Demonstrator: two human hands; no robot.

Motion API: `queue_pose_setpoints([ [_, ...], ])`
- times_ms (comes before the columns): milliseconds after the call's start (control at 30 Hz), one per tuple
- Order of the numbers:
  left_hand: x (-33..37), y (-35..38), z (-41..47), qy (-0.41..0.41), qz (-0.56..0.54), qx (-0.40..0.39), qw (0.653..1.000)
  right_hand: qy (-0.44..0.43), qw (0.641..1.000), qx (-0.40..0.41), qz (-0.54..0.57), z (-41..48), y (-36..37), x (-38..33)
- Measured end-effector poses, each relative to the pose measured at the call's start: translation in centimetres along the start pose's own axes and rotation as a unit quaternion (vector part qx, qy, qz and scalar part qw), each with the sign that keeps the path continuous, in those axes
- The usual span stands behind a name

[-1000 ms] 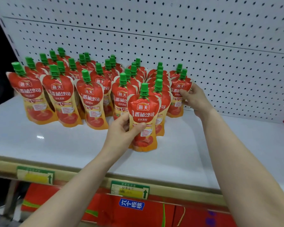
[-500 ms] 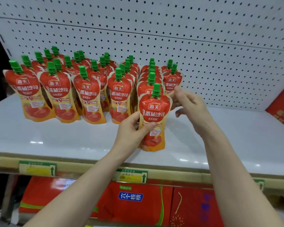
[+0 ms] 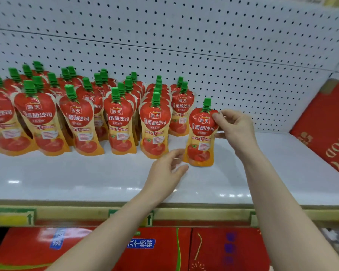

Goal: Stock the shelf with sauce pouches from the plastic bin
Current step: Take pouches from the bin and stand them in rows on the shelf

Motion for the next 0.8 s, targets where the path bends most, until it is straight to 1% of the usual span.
queue_pose_setpoints([
  [100, -0.7, 1.5, 1.8, -0.010, 0.084, -0.030, 0.996, 0.001, 1.000, -0.004, 0.013, 2.1, 1.2, 1.5],
  [200, -1.1, 2.5, 3.9, -0.028, 0.132, -0.037, 0.990, -0.005, 1.000, -0.014, 0.026, 4.1, 2.7, 2.3],
  [367, -1.3, 3.1, 6.1, -0.069, 0.159, -0.039, 0.984, -0.033, 0.999, -0.034, 0.017, 6.6, 4.5, 3.4],
  [533, -0.8, 3.7, 6.9, -0.079, 0.208, -0.043, 0.974, -0.042, 0.998, -0.035, -0.008, 7.9, 5.3, 3.9],
  [800, -1.1, 3.7, 7.1, -0.084, 0.214, -0.053, 0.972, -0.037, 0.998, -0.040, -0.032, 7.9, 5.5, 4.3],
])
Point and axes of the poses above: each hand's wrist, its own z-axis towards the middle knuckle, its own y-axis out of the palm, x = y × z, the point moved 2 cm from there along z, towards the middle knuckle, and after that the axes turned 6 degrees about -y, right-handed, at the moved point
